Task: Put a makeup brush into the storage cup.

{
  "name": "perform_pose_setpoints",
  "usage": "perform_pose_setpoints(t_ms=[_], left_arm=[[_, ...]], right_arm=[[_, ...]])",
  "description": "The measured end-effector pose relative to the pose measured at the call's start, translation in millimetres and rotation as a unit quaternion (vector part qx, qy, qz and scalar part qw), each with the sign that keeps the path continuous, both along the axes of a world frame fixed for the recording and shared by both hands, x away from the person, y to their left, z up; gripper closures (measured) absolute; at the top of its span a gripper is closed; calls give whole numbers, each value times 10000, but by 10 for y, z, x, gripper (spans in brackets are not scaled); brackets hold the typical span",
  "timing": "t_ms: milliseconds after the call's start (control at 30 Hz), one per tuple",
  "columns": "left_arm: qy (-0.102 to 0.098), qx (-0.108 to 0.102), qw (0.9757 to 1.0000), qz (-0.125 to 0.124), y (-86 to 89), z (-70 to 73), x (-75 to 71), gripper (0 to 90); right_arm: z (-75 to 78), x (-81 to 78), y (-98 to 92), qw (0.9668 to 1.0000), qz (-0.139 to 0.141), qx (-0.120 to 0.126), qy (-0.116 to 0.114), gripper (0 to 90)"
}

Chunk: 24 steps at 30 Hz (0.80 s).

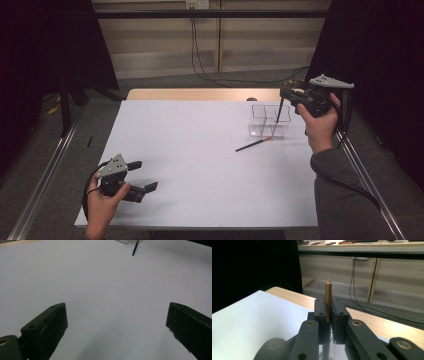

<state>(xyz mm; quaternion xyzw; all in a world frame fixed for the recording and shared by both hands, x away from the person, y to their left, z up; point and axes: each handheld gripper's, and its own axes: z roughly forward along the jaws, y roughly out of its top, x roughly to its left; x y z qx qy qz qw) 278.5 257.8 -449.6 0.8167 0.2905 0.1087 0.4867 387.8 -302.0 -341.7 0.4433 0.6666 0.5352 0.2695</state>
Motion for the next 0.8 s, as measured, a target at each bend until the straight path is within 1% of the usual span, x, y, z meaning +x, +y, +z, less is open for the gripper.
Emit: perform_pose_setpoints(t_ms=[67,133,233,333,433,467,500,533,567,633,700,800], left_arm=[[-5,27,10000,-4,3,0,2,34],[1,11,10000,-38,-1,-6,8,34],[-6,89,10000,-34,-12,-2,6,34],[14,40,10000,-74,-10,-13,16,34],[28,24,10000,-46,-19,-17,12,34],[18,63,10000,-56,-14,-17,17,34],[29,34,10000,-73,-17,-23,21,34],[27,57,10000,-75,-19,-22,21,34],[24,69,9999,-72,-21,-22,21,34],[21,69,9999,-75,-23,-20,21,34],[26,18,10000,-65,-17,-20,25,34],[21,27,10000,-70,-11,-21,26,35]], right_arm=[[-1,17,-12,10000,-41,-24,-3,851],[-2,28,-27,10000,-60,11,-21,851],[1,35,-57,9999,-118,-26,-56,851],[-9,51,-70,9998,-185,-37,-53,851],[-25,67,-79,9997,-232,-87,-50,851],[-28,71,-81,9996,-258,-111,-77,851],[-35,78,-86,9996,-235,-116,-83,850],[-40,83,-91,9994,-284,-157,-79,850],[-46,91,-97,9995,-281,-132,-77,851],[-60,102,-107,9994,-323,-137,-57,850],[-74,112,-111,9993,-338,-157,-65,850],[-102,125,-100,9991,-348,-218,-59,850]])
